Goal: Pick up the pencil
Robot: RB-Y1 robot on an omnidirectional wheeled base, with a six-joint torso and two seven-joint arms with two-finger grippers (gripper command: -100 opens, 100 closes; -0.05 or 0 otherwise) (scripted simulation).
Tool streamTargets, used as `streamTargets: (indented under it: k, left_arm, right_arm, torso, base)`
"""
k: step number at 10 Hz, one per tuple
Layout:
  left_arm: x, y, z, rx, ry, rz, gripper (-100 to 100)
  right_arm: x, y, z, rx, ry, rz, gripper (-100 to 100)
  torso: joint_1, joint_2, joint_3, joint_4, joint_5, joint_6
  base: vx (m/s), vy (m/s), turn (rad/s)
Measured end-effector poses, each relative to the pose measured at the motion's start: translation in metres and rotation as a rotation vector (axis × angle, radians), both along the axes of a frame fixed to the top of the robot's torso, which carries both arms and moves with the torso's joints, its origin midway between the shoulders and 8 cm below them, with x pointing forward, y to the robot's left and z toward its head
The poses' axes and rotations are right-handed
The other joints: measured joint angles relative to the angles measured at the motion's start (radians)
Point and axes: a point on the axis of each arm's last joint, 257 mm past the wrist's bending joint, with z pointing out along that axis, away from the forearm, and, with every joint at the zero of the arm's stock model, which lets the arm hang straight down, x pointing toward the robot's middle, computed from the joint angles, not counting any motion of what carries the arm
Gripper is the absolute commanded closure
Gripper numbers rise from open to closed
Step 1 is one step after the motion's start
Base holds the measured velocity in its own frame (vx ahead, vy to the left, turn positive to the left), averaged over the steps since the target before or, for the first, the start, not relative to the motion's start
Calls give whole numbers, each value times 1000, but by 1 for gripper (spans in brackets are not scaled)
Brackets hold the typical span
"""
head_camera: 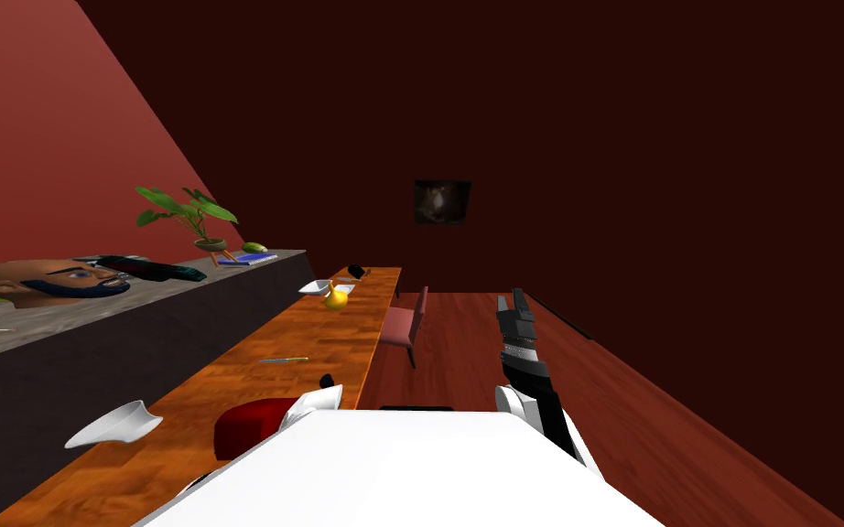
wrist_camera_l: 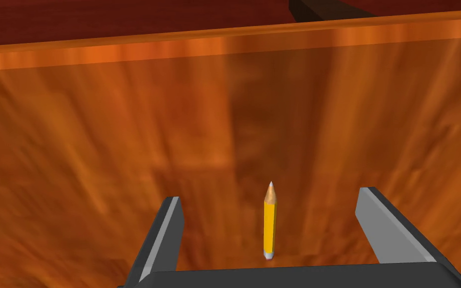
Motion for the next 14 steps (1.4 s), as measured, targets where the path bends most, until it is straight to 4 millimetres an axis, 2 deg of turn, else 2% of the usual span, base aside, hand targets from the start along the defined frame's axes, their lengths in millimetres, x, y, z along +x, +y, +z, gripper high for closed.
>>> streamTargets:
  k: [4,5,6,9,10,11,14]
  left_arm:
    - [-20,-8,-12,0,0,-1,-100]
    - [-20,-7,-12,0,-1,-1,100]
    - [-25,-8,-14,-2,9,2,100]
    - [-25,-8,-14,-2,10,0,100]
    - [-25,-8,-14,-2,10,1,0]
    - [-25,-8,-14,-2,10,1,100]
    - [-1,0,-2,1,-3,1,100]
  right_arm:
    - [0,0,0,0,0,0,0]
    - [0,0,0,0,0,0,0]
    - [0,0,0,0,0,0,0]
    - [0,0,0,0,0,0,0]
    - [0,0,0,0,0,0,0]
    - [0,0,0,0,0,0,0]
    - [0,0,0,0,0,0,0]
  torso:
    - [0,1,0,0,0,0]
    - [-1,2,1,0,0,0]
    - [1,2,2,3,1,2]
    - [2,0,1,2,2,2]
    - [2,0,1,2,2,2]
    - [2,0,1,2,2,2]
    - [0,4,3,3,1,3]
  base:
    - [44,23,1]
    - [-5,2,23]
    - [-5,-3,3]
    - [0,0,0]
    - [0,0,0]
    - [-59,-20,-18]
    - [-62,-34,-5]
